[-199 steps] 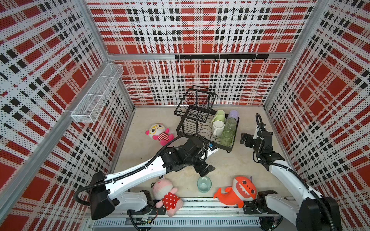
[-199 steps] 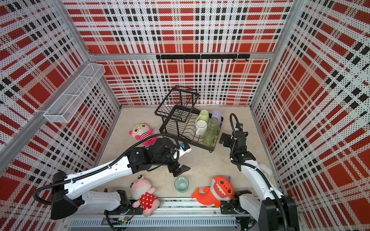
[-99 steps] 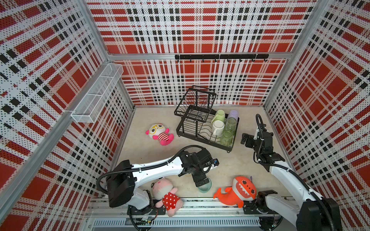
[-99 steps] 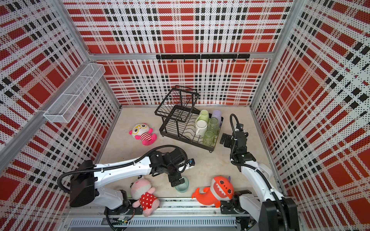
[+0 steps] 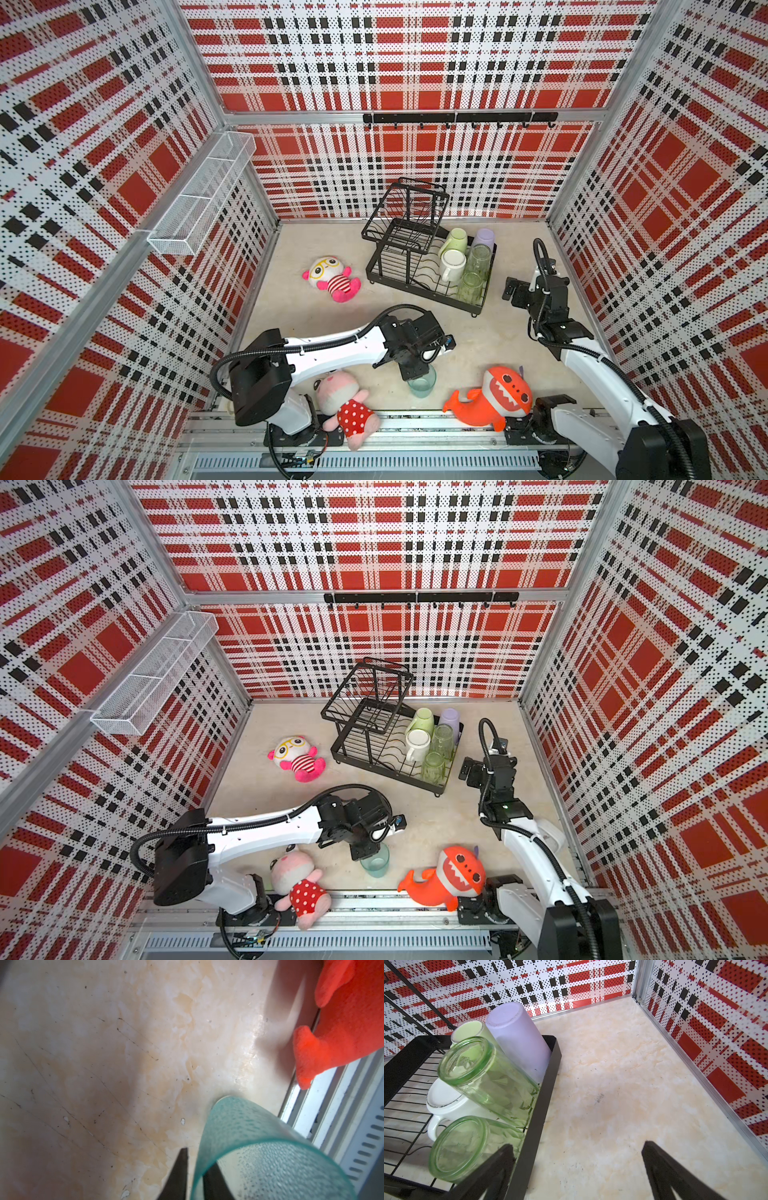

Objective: Load cups into a dish rack
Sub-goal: Pick up the cup from the bottom-center of the table.

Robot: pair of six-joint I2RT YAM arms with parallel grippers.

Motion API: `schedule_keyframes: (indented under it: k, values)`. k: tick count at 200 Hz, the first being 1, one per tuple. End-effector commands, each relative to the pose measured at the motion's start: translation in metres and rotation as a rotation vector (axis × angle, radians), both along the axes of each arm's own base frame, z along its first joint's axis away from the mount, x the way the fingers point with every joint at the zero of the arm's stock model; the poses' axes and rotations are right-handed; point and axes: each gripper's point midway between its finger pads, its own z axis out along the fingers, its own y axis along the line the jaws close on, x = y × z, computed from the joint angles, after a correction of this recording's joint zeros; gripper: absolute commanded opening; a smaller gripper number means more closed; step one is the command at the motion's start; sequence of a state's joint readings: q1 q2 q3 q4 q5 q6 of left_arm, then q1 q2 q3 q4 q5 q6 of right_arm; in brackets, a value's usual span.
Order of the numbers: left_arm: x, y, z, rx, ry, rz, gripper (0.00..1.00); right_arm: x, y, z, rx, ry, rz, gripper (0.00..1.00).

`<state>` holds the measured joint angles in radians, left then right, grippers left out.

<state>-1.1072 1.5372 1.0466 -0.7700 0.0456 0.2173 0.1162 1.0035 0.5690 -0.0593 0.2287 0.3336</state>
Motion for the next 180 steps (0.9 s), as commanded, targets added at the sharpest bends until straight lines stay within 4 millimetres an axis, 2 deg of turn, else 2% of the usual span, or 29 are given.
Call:
schedule_keyframes:
  k: [1, 13, 37, 53, 74, 94, 120, 152, 180]
  values:
    - [0.002, -0.008, 0.018, -0.043, -0.026, -0.022, 0.05, -0.002, -0.005, 0.005, -0.001, -0.022, -0.021, 1.00]
    - [0.007, -0.012, 0.028, -0.070, -0.035, -0.016, 0.00, -0.002, -0.005, 0.006, 0.004, -0.027, -0.024, 1.00]
    - [0.025, -0.025, 0.062, -0.163, -0.095, 0.021, 0.00, -0.002, -0.003, 0.010, 0.025, -0.031, -0.026, 1.00]
    - [0.047, -0.031, 0.089, -0.245, -0.203, 0.073, 0.00, -0.001, 0.001, 0.016, 0.049, -0.027, -0.011, 1.00]
    - [0.081, -0.034, 0.113, -0.427, -0.294, 0.175, 0.00, -0.002, 0.000, 0.028, 0.088, -0.029, -0.032, 1.00]
    - [0.105, -0.034, 0.134, -0.715, -0.267, 0.274, 0.00, -0.002, 0.020, 0.045, 0.160, -0.050, 0.061, 1.00]
    - [0.120, -0.023, 0.155, -1.024, -0.237, 0.345, 0.00, -0.007, 0.051, 0.067, 0.206, -0.032, 0.245, 1.00]
    - [0.115, -0.026, 0.156, -1.129, -0.212, 0.334, 0.00, -0.026, 0.112, 0.081, 0.354, 0.030, 0.595, 1.00]
    - [0.109, -0.028, 0.162, -1.224, -0.125, 0.333, 0.00, -0.043, 0.139, 0.083, 0.474, 0.106, 0.744, 1.00]
